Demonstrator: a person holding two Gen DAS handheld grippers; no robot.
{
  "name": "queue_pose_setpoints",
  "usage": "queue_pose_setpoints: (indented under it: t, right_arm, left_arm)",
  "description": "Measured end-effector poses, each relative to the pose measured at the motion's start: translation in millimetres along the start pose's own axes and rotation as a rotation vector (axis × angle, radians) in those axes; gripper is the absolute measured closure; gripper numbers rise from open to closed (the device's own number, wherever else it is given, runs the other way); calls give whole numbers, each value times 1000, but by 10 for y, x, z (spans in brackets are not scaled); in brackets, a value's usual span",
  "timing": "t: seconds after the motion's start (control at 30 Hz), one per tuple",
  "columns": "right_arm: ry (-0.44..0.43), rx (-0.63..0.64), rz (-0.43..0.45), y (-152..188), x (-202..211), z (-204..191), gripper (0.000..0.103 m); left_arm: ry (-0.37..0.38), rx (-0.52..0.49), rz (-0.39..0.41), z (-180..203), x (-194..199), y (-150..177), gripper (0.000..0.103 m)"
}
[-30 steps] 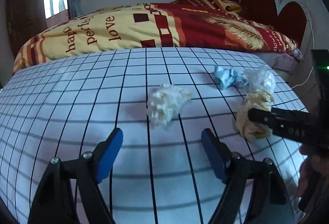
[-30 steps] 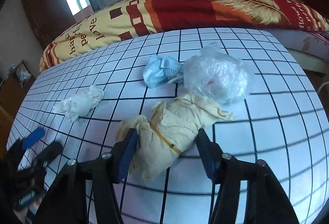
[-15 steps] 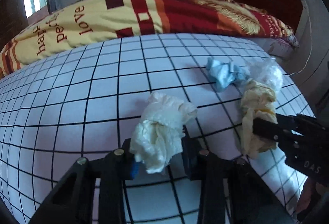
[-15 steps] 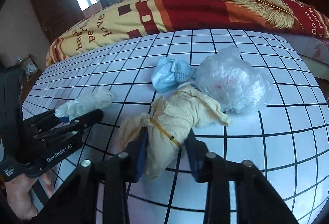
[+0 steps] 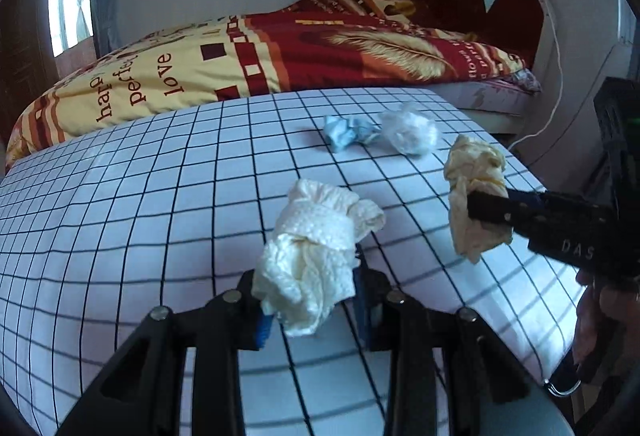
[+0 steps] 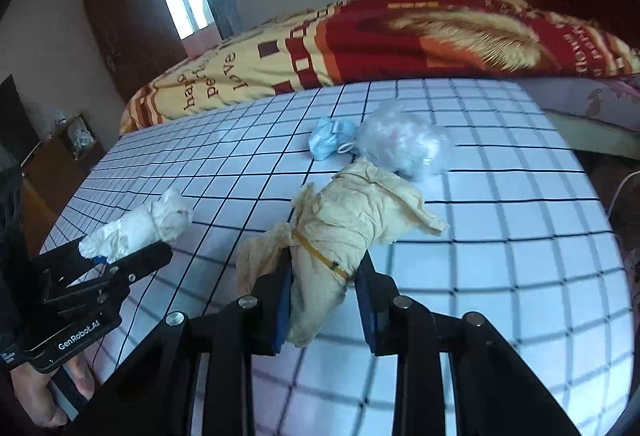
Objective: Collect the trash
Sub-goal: 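Carry the tissue and beige cloth over the black bucket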
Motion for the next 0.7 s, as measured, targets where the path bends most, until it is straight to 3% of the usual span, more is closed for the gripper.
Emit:
queue_pose_setpoints:
  t: [0.7]
  right_arm:
    - [155, 19, 139, 783, 1630, 573, 72]
  left_arm:
    - [120, -75, 46, 1076, 576, 521, 69]
Point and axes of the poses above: each gripper's, at about its wrist camera, not at the fingertips, and x roughly against the way its jaws point, z to its right, y to its underside, the point moved 2 cm from there along -x, roughly the way its jaws point, and after that the axes turned 1 degree about x, right-handed, at the moved point
